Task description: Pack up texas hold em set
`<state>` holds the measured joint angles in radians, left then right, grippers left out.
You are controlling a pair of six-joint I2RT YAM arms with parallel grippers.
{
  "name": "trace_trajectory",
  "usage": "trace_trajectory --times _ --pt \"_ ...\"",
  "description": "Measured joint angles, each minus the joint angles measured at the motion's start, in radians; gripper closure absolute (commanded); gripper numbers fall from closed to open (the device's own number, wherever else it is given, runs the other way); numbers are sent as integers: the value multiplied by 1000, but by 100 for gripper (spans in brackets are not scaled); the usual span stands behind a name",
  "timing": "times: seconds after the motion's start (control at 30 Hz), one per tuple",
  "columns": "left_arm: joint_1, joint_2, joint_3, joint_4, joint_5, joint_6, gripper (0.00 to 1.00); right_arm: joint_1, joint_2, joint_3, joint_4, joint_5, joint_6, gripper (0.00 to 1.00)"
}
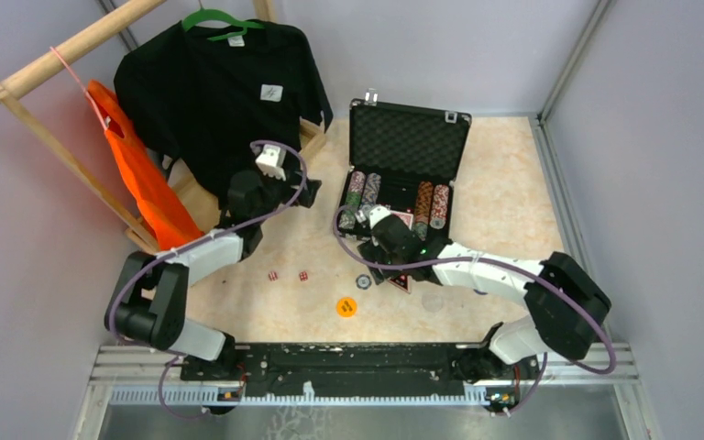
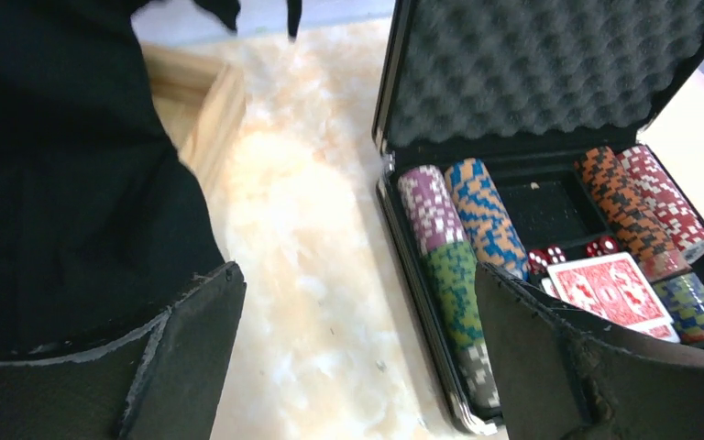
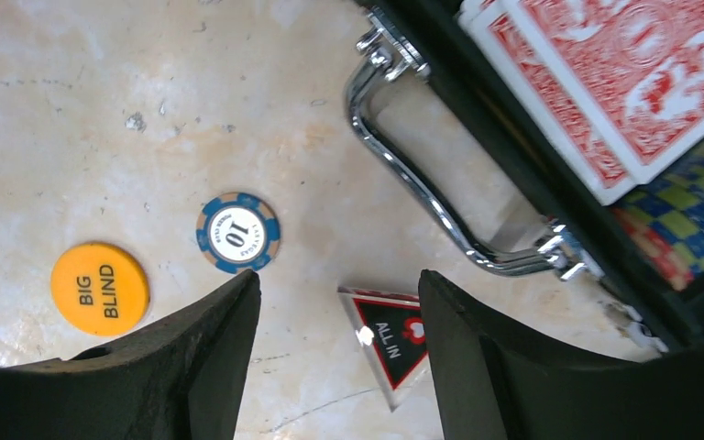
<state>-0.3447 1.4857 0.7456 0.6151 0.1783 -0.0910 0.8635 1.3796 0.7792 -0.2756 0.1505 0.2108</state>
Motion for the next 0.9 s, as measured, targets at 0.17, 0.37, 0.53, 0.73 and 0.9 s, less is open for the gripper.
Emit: trace_trajectory --times 0.17,0.37,0.53,0.73,0.9 --pt "-4 -45 -110 -5 -82 -159 1 49 58 0 8 6 29 35" --pt "-6 -182 -192 -62 -172 -269 1 88 119 6 26 13 61 31" --pt "-7 -245 -233 -74 -227 -302 1 111 168 23 40 18 78 33" --pt "-7 -201 -233 -89 -230 -324 2 132 209 72 46 51 81 33" --pt "-7 -182 -233 -100 -223 -332 2 136 230 80 48 61 81 33"
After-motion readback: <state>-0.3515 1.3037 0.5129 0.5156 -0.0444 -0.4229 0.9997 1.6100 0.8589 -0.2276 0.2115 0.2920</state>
